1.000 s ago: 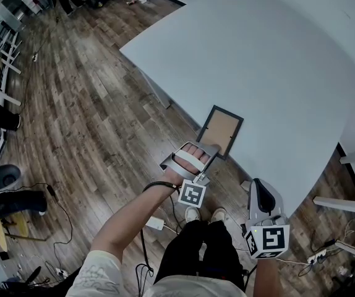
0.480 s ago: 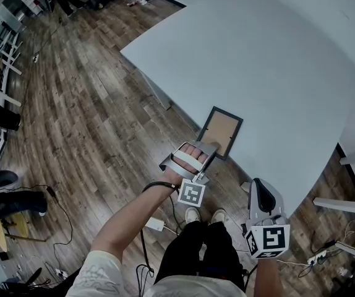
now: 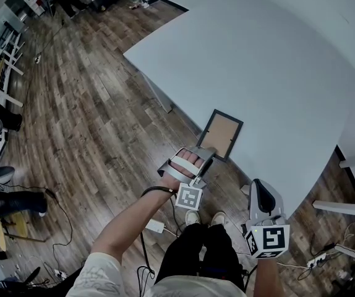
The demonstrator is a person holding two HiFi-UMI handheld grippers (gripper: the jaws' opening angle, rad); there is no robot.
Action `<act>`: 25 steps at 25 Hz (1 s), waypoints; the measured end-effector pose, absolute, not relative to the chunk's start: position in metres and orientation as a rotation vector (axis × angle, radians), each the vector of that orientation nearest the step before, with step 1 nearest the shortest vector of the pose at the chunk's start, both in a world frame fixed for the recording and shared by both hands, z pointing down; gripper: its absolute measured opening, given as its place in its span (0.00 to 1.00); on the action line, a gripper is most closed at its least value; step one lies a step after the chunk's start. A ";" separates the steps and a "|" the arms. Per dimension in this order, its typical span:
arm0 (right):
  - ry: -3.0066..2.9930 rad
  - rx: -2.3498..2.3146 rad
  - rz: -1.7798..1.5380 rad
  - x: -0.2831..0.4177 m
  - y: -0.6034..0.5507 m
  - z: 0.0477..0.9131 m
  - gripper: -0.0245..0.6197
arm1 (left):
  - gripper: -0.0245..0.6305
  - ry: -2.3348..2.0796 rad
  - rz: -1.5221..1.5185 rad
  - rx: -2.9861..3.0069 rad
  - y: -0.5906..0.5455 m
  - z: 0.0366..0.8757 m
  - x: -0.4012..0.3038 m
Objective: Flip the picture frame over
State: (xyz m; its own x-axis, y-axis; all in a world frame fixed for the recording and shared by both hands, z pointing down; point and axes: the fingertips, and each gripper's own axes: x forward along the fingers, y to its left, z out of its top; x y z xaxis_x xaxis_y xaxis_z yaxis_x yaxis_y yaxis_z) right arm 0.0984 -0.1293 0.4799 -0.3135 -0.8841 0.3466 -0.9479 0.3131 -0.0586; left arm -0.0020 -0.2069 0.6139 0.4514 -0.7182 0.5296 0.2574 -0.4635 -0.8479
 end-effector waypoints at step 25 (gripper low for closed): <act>-2.426 1.691 0.233 0.089 -0.151 0.416 0.08 | 0.30 1.455 -0.491 -2.611 -0.193 0.426 -0.034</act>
State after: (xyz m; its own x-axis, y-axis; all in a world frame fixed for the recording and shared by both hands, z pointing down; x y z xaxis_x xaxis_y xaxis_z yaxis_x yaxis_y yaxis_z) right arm 0.0887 -0.1515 0.4156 -0.3398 -0.9117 0.2311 -0.9390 0.3428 -0.0281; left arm -0.0344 -0.1928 0.4264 0.4873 -0.8438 0.2246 -0.8074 -0.5334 -0.2520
